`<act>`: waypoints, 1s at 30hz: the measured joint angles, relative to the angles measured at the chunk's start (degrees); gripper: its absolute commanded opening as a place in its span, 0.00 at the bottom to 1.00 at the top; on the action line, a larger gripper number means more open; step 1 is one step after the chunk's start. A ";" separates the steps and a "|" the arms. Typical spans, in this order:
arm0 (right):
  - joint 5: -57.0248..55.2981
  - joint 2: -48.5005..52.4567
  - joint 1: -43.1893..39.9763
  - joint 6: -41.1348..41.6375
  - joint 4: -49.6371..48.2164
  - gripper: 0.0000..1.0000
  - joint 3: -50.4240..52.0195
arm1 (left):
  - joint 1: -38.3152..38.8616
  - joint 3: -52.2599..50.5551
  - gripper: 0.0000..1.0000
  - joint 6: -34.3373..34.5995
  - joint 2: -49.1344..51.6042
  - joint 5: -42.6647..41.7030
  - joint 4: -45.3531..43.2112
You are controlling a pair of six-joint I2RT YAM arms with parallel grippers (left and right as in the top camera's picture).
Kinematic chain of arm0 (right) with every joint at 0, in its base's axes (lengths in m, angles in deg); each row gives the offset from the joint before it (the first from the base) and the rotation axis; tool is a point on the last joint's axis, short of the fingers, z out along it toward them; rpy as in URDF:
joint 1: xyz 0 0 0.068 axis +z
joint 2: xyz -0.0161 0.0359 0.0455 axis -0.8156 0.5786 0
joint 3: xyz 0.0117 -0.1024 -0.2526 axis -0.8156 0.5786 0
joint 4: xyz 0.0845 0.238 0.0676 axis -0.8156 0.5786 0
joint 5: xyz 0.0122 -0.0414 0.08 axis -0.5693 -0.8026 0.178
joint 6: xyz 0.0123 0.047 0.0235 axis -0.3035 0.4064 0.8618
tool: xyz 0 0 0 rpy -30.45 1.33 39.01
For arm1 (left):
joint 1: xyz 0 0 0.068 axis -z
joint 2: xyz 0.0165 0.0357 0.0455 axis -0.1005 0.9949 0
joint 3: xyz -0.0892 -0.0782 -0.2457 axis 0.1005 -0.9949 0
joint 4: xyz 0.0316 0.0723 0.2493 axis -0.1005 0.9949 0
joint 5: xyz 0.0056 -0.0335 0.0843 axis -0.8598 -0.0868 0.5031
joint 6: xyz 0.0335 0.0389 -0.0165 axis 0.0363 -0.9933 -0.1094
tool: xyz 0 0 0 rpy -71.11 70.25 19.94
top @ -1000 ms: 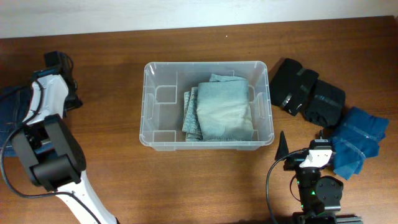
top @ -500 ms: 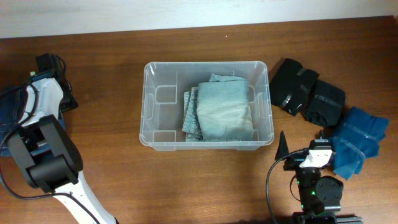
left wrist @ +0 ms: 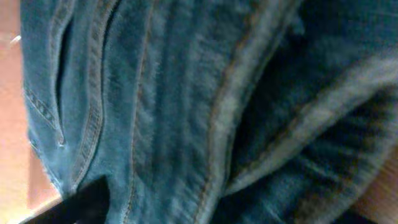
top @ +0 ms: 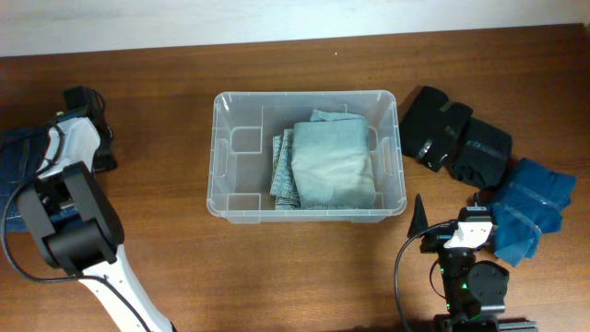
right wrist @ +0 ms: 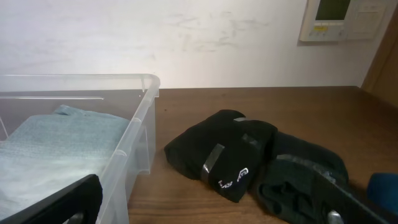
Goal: Pack container
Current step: 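Grasp the folded dark-blue jeans with the left gripper and lift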
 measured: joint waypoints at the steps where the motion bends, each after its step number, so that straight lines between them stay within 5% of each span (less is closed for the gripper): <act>1: 0.00 0.00 0.02 -0.02 0.00 0.99 0.00 | -0.02 0.00 0.58 -0.02 0.28 0.39 0.00; 3: 0.00 0.00 0.00 0.00 0.00 0.98 0.00 | 0.13 -0.04 0.49 -0.37 0.66 0.85 0.00; 8: 0.00 0.00 0.00 -0.02 0.00 0.98 0.00 | 0.17 -0.04 0.01 -0.68 0.72 1.70 -0.04; 22: 0.00 0.00 0.00 0.00 0.00 0.99 0.00 | 0.55 2.58 0.00 -1.01 0.42 1.31 4.98; 30: 0.00 0.00 0.00 -0.04 0.00 0.98 0.00 | 1.01 6.12 0.01 -1.03 -11.28 -13.90 7.52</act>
